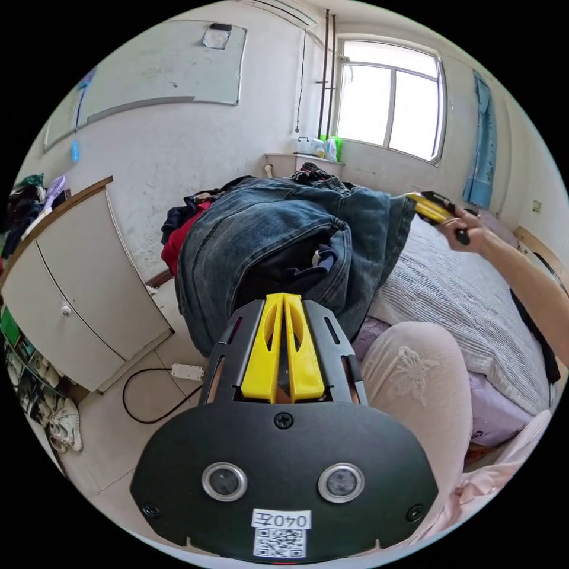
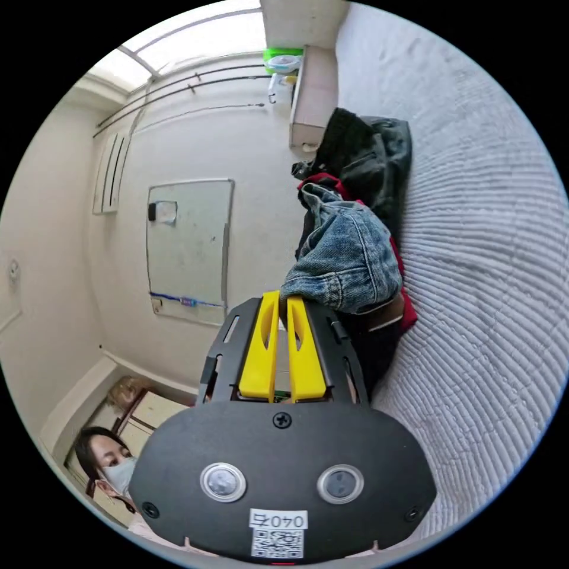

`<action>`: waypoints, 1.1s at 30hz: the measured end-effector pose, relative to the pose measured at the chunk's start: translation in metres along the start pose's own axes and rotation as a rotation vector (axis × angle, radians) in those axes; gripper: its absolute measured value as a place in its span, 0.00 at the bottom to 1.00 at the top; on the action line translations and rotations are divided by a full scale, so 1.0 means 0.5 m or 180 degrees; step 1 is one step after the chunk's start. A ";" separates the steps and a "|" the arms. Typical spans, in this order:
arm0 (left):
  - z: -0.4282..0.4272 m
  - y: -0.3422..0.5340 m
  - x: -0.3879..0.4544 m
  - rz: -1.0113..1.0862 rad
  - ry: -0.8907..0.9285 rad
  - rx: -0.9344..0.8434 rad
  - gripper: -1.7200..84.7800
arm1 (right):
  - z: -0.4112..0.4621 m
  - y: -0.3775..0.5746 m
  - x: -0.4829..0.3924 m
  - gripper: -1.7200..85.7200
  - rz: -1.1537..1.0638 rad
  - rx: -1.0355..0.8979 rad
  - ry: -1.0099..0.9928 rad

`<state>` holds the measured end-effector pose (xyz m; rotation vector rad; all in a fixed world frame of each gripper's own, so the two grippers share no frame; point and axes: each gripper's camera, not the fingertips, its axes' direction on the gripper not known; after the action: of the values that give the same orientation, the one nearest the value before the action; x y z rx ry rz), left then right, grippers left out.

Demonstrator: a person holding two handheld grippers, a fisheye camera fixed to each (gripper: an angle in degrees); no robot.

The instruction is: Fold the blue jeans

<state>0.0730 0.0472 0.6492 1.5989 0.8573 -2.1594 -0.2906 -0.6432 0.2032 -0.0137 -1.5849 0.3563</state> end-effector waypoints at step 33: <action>0.111 -0.348 0.074 0.0171 -0.1047 0.0285 0.01 | -0.182 0.079 -0.151 0.01 -0.0320 -0.0071 -0.0061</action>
<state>-0.0812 0.1495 0.6728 1.2364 0.6165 -2.3602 -0.2061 -0.6032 0.1208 0.0522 -1.6020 0.2608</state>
